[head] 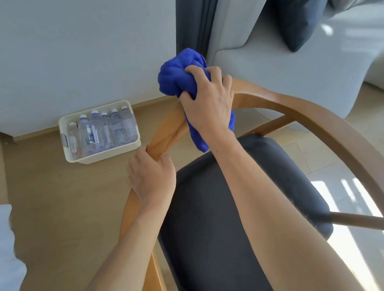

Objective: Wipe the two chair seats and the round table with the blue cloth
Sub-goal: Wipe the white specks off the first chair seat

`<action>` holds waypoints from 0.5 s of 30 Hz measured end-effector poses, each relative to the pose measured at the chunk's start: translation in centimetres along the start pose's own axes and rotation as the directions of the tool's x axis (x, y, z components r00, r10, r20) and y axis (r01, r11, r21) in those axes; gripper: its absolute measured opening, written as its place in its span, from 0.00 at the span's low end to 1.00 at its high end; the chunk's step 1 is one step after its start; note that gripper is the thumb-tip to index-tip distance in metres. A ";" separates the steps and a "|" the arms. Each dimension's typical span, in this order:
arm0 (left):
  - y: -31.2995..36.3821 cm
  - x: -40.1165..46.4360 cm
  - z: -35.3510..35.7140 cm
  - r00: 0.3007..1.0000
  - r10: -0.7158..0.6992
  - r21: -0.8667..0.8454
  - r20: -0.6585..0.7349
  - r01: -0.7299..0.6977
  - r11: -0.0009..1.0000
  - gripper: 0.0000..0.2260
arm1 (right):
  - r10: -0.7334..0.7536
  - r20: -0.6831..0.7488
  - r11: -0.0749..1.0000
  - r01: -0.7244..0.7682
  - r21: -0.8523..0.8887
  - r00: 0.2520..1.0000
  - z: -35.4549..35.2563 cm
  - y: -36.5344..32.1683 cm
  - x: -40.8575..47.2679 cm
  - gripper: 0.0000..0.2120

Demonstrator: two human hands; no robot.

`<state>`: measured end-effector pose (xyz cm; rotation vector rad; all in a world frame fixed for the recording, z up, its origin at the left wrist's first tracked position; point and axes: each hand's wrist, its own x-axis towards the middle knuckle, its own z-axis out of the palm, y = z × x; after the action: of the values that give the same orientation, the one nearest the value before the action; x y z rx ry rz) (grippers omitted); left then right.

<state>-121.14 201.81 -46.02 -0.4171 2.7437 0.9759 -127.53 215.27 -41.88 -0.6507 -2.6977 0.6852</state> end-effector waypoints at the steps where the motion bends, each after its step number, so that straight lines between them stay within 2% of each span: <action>1: 0.3 0.0 0.2 1.000 0.006 0.021 -0.001 -0.006 1.000 0.18 | 0.025 0.008 0.999 -0.025 0.037 1.000 -0.4 0.6 0.5 0.20; 8: 2.9 0.0 1.7 0.996 0.085 0.123 -0.040 -0.079 0.989 0.24 | 0.153 0.016 0.980 -0.154 0.127 0.988 -2.2 4.4 2.8 0.20; 15: 6.9 1.6 3.3 0.956 0.287 0.190 -0.064 -0.271 0.944 0.26 | 0.246 0.026 0.960 -0.247 0.135 0.969 -2.9 8.1 4.1 0.19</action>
<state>-124.64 208.75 -44.95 -0.0416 2.9998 0.7728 -127.14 224.75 -42.86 -0.9591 -2.5721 0.9279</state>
